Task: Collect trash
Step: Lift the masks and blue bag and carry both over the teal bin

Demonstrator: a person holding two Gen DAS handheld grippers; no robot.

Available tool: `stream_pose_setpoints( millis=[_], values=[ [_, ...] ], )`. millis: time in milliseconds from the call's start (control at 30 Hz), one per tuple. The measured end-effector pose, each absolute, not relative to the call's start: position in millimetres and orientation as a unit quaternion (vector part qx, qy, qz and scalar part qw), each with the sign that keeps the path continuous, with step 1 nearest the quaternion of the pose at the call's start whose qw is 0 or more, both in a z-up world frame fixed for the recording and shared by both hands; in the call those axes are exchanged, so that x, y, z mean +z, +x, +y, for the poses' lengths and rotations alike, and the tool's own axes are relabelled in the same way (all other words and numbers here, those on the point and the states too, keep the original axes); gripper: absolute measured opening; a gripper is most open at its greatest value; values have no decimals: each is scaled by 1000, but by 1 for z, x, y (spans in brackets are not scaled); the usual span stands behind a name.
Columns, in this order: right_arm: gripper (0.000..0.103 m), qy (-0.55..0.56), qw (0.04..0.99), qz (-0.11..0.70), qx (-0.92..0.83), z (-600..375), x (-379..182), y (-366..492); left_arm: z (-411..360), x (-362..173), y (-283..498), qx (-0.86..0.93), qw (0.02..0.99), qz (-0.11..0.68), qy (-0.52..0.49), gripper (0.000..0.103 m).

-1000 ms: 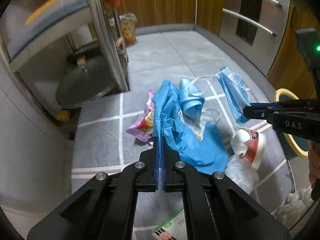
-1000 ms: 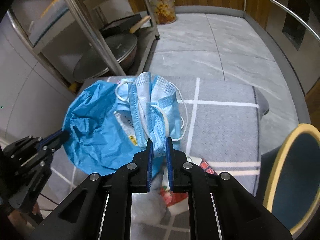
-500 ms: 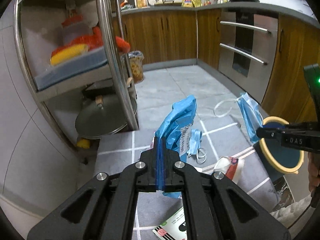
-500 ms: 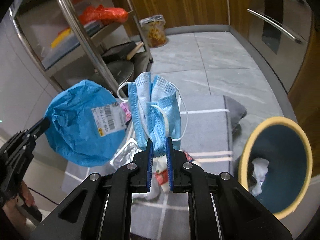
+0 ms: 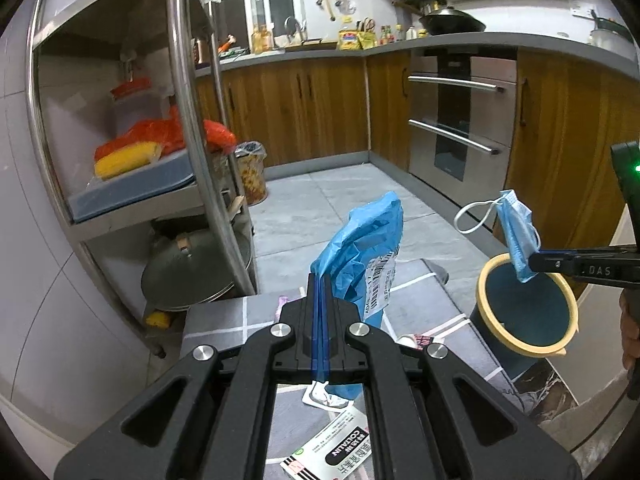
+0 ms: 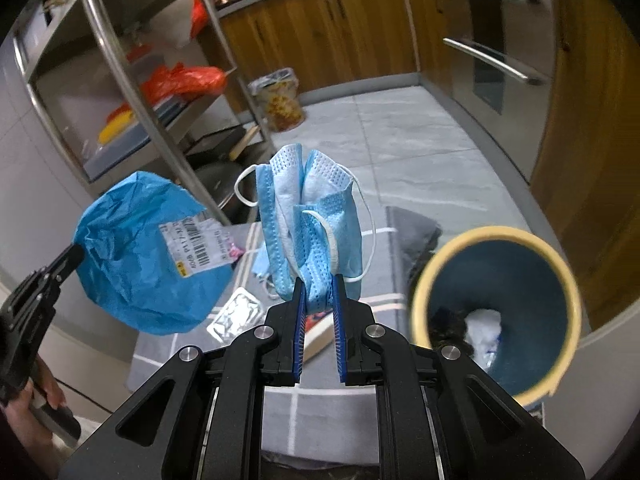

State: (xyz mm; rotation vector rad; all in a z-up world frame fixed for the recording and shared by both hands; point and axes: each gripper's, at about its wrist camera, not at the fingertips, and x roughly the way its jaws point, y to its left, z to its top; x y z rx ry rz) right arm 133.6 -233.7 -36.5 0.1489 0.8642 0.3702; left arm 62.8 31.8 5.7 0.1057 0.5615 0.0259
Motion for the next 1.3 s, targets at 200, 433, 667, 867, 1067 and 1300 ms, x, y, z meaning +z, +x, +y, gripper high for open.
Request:
stream_pose_setpoints(
  millis=[200,433,667,867,1067,1300],
  values=[
    [14,64,902,397,155,-260,-28,122,20,10,63,-6,963,265,50,1],
    [14,59,915,381,120,-284,-24,121,1,13,68,-34,965,256,43,1],
    [14,60,923,374,71,-320,-25,130,-46,14,77,-89,964,244,52,1],
    [14,73,923,374,48,-349,-29,133,-88,8,88,-128,959,245,68,1],
    [14,77,920,383,27,-373,-36,137,-122,1,100,-162,952,252,71,1],
    [14,81,906,415,2,-404,-57,151,-160,-13,116,-195,942,263,78,1]
  ],
)
